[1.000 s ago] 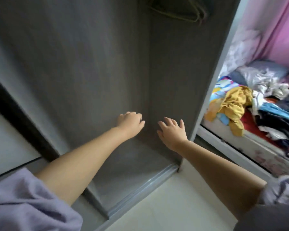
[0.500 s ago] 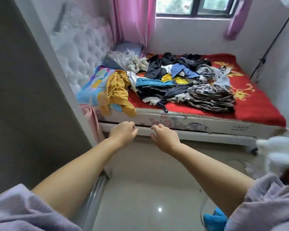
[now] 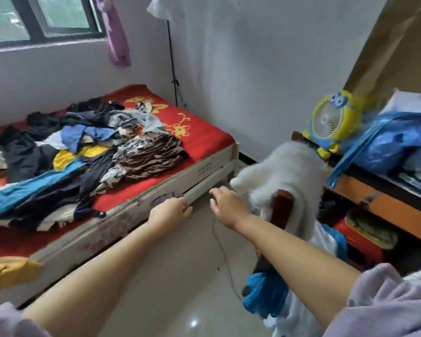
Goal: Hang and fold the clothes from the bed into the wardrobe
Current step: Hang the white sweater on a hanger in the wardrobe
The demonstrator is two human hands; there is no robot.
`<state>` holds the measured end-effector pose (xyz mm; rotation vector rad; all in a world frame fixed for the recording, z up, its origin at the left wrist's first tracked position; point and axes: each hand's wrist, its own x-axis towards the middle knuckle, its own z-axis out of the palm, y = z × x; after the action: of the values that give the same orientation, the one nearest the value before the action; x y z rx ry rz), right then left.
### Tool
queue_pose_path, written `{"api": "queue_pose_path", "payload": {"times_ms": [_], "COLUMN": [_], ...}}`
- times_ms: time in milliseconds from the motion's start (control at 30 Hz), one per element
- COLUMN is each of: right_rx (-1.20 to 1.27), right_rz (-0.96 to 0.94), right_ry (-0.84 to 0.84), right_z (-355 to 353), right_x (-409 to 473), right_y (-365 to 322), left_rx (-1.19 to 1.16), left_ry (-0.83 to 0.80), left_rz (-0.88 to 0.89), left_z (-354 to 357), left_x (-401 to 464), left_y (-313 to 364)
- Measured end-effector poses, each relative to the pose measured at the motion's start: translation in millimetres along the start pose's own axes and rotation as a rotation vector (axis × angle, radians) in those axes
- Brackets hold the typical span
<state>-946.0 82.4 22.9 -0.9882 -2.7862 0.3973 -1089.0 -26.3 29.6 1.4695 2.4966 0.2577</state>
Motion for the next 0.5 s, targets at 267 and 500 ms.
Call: {"api": "queue_pose_path", "payload": {"times_ms": [267,500], "right_rx": [-0.050,0.039], "right_rz": [0.257,0.543], "right_ry": [0.128,0.320], "right_z": [-44,-69], "right_x": [6,18], "right_y": [95,212], "left_rx": [-0.098,-0.150], "left_ry": [-0.169,0.009], "left_rz": [0.232,0.458], "left_z": [24,23], "left_x": [81,144], "left_y": [87,193]}}
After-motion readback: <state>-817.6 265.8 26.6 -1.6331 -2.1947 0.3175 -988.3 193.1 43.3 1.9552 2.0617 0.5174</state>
